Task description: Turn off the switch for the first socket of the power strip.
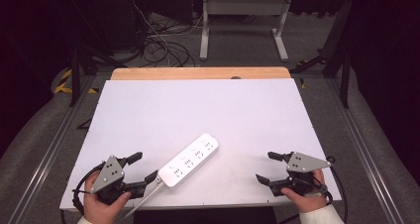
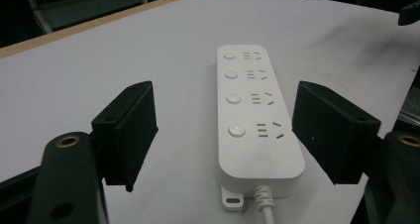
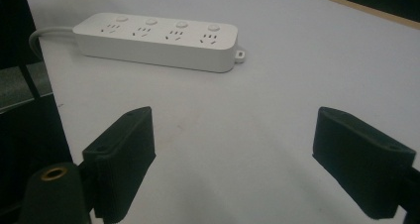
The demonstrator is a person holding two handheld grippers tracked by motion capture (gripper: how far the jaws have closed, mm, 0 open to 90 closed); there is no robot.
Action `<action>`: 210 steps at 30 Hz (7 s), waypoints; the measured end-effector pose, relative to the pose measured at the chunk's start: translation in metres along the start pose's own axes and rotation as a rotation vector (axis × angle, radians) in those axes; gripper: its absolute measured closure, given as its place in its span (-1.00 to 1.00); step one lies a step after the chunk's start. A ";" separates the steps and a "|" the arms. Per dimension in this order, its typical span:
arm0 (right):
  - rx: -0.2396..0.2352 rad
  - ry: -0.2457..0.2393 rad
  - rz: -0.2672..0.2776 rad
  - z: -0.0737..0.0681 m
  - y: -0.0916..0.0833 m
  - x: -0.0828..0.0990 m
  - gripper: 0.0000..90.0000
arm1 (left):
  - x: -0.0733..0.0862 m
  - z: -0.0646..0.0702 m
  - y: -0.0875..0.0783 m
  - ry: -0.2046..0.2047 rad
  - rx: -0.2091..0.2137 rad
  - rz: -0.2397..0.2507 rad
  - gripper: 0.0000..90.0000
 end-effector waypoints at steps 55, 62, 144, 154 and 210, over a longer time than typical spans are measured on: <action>-0.034 -0.009 -0.018 -0.003 0.003 0.002 -0.66 | -0.048 0.004 0.059 0.058 0.104 -0.018 -0.35; -0.036 -0.006 -0.016 -0.002 0.003 0.002 -0.66 | -0.049 0.004 0.068 0.049 0.124 -0.029 -0.32; -0.048 -0.014 -0.035 -0.003 0.005 0.004 -0.63 | -0.034 -0.003 0.094 0.037 0.270 -0.613 1.00; -0.049 -0.014 -0.037 -0.003 0.005 0.004 -0.63 | -0.034 -0.002 0.095 0.042 0.259 -0.619 1.00; -0.049 -0.012 -0.035 -0.003 0.005 0.005 -0.63 | -0.051 -0.003 0.073 -0.008 0.224 -0.442 1.00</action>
Point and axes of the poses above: each handheld gripper's, and its own axes: y roughly forward along the jaws, x roughly out of its underside, z roughly to its right, the point moved 2 cm from there along y, roughly forward along the jaws, and after that the axes turned 12 degrees about y, right-handed, at the moved point
